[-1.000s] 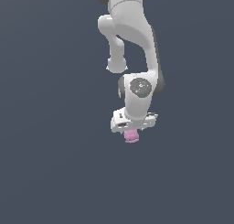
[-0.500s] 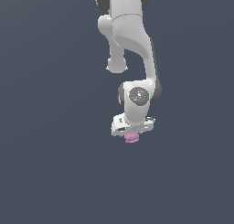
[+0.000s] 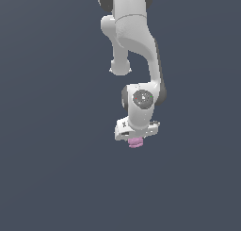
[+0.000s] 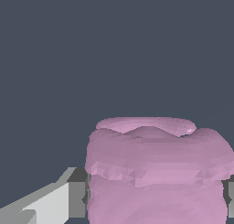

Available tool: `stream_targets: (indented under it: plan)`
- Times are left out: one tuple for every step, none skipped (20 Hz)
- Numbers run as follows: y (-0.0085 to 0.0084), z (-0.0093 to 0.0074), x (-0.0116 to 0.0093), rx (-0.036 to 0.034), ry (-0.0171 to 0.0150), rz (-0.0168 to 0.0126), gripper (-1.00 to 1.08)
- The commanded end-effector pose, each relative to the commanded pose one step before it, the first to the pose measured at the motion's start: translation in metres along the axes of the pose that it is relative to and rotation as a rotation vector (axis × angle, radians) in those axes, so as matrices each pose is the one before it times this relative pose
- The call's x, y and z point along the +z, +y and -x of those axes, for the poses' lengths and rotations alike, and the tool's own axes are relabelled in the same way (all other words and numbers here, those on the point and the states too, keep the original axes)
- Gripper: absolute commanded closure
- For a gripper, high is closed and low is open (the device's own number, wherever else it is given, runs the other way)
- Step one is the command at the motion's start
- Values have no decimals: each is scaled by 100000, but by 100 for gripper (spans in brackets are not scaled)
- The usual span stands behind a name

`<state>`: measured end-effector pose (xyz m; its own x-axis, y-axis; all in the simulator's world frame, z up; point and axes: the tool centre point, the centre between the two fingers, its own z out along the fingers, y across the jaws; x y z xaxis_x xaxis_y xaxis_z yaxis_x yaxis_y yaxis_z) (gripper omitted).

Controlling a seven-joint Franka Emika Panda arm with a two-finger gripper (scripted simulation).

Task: Pick up the object and move it to a goal position.

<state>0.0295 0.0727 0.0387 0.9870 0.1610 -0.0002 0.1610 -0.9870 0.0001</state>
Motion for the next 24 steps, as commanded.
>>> stream_targets:
  plan:
    - [9, -22, -9, -1, 66, 10, 108]
    - [2, -6, -36, 0, 0, 0, 108]
    - [5, -18, -108, 0, 0, 0, 108]
    - [8, -30, -179, 0, 0, 0, 108]
    - [12, -41, -250, 0, 0, 0, 108]
    - [15, -53, -320, 0, 0, 0, 108]
    - [18, -65, -389, 0, 0, 0, 108]
    - [21, -76, -456, 0, 0, 0, 108]
    - [24, -87, -521, 0, 0, 0, 108]
    - [27, -98, -585, 0, 0, 0, 108]
    - [30, -109, -648, 0, 0, 0, 108]
    - [32, -120, -708, 0, 0, 0, 108]
    - [35, -130, -767, 0, 0, 0, 108]
    - [37, -141, -823, 0, 0, 0, 108]
    - [40, -151, -878, 0, 0, 0, 108]
    - [42, -161, -932, 0, 0, 0, 108]
    - [11, -174, -974, -56, -11, -39, 108]
    - [46, -180, -1027, 0, 0, 0, 108]
    - [47, -187, -1060, 0, 0, 0, 108]
    - [48, -193, -1083, 0, 0, 0, 108]
    - [48, -197, -1099, 0, 0, 0, 108]
    - [49, -201, -1109, 0, 0, 0, 108]
    - [39, -206, -1110, -26, -7, -41, 108]
    - [49, -207, -1118, 0, 0, 0, 108]
